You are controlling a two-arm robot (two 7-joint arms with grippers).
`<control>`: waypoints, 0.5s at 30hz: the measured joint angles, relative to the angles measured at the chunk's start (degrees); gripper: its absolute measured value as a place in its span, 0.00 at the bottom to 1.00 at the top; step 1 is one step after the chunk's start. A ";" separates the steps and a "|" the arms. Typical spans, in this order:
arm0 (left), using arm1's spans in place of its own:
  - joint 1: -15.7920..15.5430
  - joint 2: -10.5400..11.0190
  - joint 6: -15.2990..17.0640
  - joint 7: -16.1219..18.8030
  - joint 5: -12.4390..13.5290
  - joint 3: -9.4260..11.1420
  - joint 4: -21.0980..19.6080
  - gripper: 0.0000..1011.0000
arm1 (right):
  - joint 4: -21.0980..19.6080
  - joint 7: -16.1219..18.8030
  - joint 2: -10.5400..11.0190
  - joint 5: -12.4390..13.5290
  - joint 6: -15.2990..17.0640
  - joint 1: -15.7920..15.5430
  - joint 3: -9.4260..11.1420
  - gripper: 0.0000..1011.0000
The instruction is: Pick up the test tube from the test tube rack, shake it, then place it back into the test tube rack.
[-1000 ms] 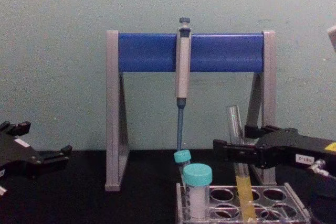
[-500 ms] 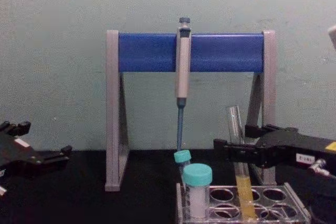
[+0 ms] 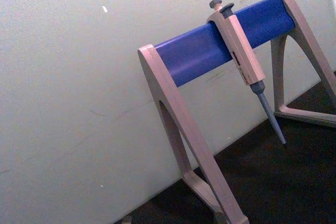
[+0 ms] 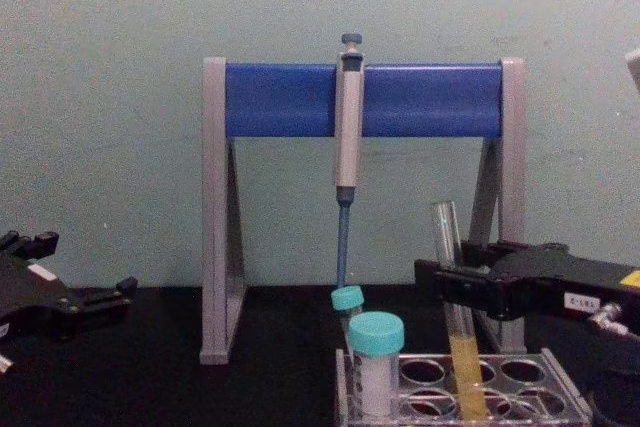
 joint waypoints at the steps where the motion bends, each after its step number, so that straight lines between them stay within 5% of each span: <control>1: 0.00 0.00 0.00 0.00 0.00 0.00 0.00 0.99 | 0.00 0.00 0.00 0.00 0.00 0.00 0.00 0.66; 15: 0.00 0.00 0.00 0.00 0.00 0.00 0.00 0.99 | -0.01 0.01 0.00 0.07 -0.01 0.00 0.00 0.24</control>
